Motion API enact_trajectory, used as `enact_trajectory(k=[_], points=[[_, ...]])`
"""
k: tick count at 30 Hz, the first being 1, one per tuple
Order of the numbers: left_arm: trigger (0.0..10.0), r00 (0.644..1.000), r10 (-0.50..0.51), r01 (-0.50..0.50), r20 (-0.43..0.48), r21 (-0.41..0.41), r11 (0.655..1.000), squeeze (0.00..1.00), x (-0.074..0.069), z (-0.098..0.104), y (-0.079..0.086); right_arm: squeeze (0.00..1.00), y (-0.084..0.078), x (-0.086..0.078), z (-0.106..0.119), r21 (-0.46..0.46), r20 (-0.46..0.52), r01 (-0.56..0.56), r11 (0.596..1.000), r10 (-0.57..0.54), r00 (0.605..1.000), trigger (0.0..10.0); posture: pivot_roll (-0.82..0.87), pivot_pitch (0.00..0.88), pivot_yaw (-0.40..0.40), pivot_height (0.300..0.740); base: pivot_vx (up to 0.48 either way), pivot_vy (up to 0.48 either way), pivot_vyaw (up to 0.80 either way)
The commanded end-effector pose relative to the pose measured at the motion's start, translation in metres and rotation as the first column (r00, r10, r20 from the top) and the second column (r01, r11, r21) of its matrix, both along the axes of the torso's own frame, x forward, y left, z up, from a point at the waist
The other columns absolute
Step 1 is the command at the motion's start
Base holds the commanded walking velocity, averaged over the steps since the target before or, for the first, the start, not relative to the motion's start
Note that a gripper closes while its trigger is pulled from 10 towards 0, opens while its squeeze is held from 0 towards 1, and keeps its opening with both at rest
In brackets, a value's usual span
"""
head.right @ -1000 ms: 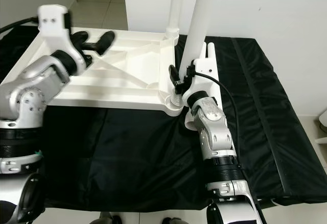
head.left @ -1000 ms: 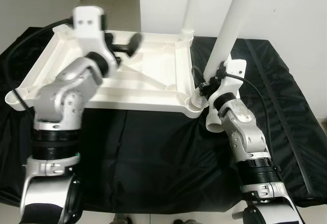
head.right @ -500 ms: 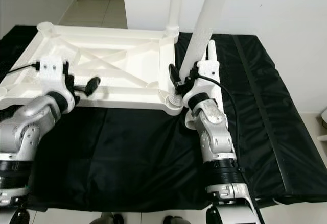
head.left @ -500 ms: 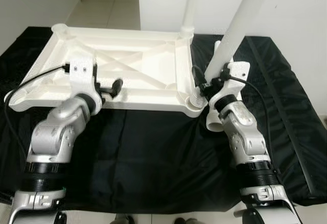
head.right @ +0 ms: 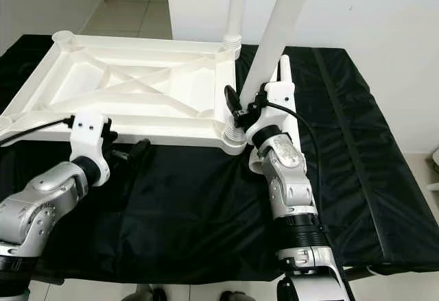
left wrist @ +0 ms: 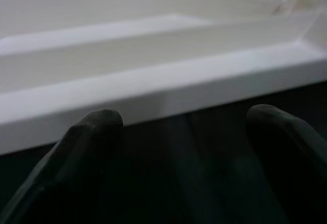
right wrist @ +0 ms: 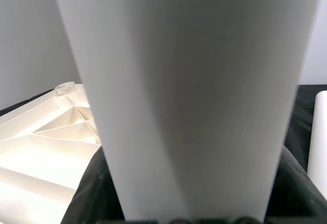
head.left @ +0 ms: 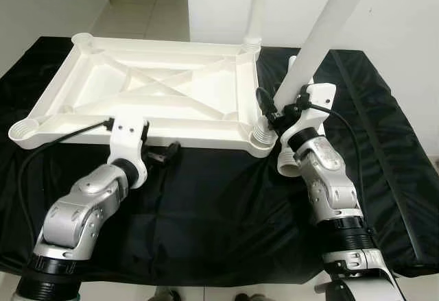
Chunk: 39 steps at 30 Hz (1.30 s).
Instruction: Building children table
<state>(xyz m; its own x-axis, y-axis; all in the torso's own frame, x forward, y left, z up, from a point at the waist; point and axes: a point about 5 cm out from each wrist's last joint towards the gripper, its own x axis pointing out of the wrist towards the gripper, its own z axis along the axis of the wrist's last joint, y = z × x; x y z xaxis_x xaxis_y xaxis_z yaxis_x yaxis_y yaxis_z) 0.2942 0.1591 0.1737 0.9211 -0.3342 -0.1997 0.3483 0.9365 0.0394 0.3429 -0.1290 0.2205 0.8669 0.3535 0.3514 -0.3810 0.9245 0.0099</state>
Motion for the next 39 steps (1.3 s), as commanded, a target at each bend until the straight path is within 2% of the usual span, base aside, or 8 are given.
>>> enact_trajectory(k=[1, 7, 8, 11, 16, 19, 31, 39], points=[[10.0, 0.979, -0.190, 0.191, -0.077, 0.007, 0.982, 0.00, -0.008, -0.016, -0.008, 0.00, 0.000, -0.002, -0.003, 0.015, 0.006, -0.008, 1.000, 0.008, 1.000, 10.0, -0.03, 0.102, 0.014, 0.740, 0.000, 0.000, 0.00], [10.0, 0.960, -0.272, 0.273, -0.058, 0.012, 0.962, 0.00, -0.018, -0.018, -0.032, 0.00, -0.001, -0.002, -0.004, 0.015, 0.009, -0.009, 1.000, 0.009, 1.000, 10.0, -0.03, 0.099, 0.010, 0.740, 0.000, 0.000, 0.00], [10.0, 0.946, -0.323, 0.323, -0.001, -0.022, 0.946, 0.00, -0.021, -0.005, -0.051, 0.00, -0.003, -0.003, -0.004, 0.009, 0.013, -0.009, 1.000, 0.009, 1.000, 10.0, -0.03, 0.097, 0.007, 0.740, 0.000, 0.000, 0.00], [10.0, 0.932, -0.359, 0.362, 0.051, -0.052, 0.931, 0.00, -0.023, 0.008, -0.067, 0.00, -0.004, -0.003, -0.005, 0.005, 0.012, -0.018, 1.000, 0.018, 1.000, 10.0, -0.03, 0.096, 0.006, 0.740, 0.000, 0.000, 0.00], [10.0, 0.922, -0.376, 0.383, 0.094, -0.072, 0.921, 0.00, -0.024, 0.019, -0.078, 0.00, -0.005, -0.003, -0.007, 0.005, 0.010, -0.024, 1.000, 0.024, 1.000, 10.0, -0.03, 0.096, 0.006, 0.740, 0.000, 0.000, 0.00], [10.0, 0.912, -0.366, 0.385, 0.186, -0.077, 0.920, 0.00, -0.018, 0.039, -0.089, 0.00, -0.010, 0.000, -0.014, -0.018, -0.006, 0.000, 1.000, -0.001, 1.000, 10.0, -0.02, 0.106, 0.007, 0.740, 0.000, 0.000, 0.00], [10.0, 0.881, -0.407, 0.429, 0.240, -0.044, 0.902, 0.00, -0.016, 0.055, -0.099, 0.00, -0.013, 0.001, -0.026, -0.013, -0.043, -0.027, 1.000, 0.026, 0.999, 10.0, -0.02, 0.121, 0.011, 0.740, 0.000, 0.000, 0.00], [10.0, 0.872, -0.421, 0.443, 0.250, -0.036, 0.896, 0.00, -0.018, 0.059, -0.101, 0.00, 0.000, 0.006, -0.027, -0.045, -0.071, -0.099, 0.994, 0.096, 0.993, 10.0, -0.01, 0.125, 0.005, 0.740, 0.000, 0.000, 0.00]])
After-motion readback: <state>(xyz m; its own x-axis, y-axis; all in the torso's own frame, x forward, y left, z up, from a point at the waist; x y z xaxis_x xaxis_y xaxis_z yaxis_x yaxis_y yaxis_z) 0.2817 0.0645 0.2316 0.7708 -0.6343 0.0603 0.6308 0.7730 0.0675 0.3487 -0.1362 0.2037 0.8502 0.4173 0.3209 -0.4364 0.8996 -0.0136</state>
